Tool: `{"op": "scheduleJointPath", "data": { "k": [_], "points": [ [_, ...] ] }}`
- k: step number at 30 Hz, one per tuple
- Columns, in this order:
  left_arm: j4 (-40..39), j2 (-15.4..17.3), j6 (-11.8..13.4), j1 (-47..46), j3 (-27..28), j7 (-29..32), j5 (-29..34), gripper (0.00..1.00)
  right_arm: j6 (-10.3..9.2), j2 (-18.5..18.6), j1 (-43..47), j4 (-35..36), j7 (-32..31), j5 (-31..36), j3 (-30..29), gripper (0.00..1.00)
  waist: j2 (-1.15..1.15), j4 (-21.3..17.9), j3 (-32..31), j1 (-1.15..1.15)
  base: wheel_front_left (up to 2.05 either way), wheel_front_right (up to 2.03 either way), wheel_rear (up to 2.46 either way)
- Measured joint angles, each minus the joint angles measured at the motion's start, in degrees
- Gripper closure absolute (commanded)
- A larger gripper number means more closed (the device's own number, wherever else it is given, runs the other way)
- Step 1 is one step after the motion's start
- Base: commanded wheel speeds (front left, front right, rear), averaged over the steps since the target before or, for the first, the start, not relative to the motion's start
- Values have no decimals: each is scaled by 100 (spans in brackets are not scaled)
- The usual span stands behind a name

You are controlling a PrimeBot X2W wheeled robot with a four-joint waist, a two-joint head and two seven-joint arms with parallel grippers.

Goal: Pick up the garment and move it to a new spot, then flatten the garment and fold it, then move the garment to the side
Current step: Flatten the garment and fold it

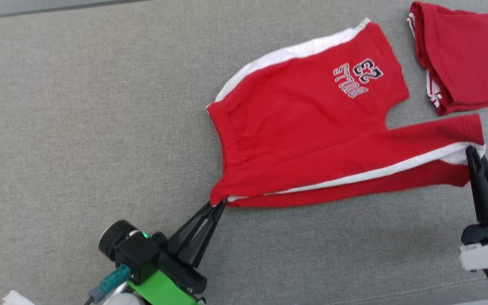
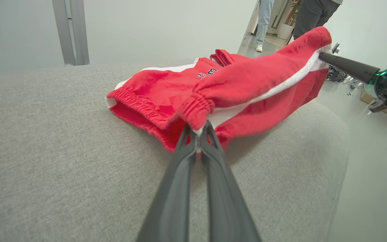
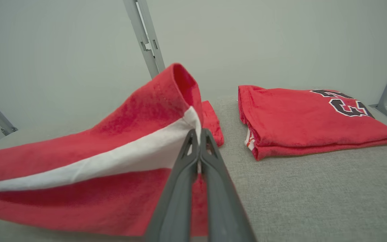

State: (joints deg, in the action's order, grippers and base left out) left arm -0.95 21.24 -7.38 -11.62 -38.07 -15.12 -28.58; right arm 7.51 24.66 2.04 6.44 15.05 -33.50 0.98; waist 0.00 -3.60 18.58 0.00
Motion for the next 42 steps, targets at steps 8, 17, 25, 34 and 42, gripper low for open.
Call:
{"op": "scheduleJointPath", "data": {
  "k": [8,17,25,34,42],
  "points": [
    [-32,-25,0,237,-9,0,-504,100,0,41,296,-69,0,-13,48,100,0,135,-447,0,0,0,0],
    [713,-166,0,-1316,-731,573,-1483,100,-2,517,-1020,-1170,-471,-646,491,100,0,348,-231,0,0,0,0],
    [1368,-296,0,-2681,-932,1127,-2174,100,-3,920,-2492,-1987,-1462,-1128,910,100,0,508,160,0,0,0,0],
    [2337,-453,0,-3620,-1444,1383,-2792,100,-2,946,-4201,-3174,-2354,-1234,1586,99,0,631,643,0,0,0,0],
    [2896,-520,0,-3923,-1842,1005,-2938,0,-2,840,-4546,-3694,-1768,-1454,1968,0,0,721,735,0,0,0,0]
  ]
}}
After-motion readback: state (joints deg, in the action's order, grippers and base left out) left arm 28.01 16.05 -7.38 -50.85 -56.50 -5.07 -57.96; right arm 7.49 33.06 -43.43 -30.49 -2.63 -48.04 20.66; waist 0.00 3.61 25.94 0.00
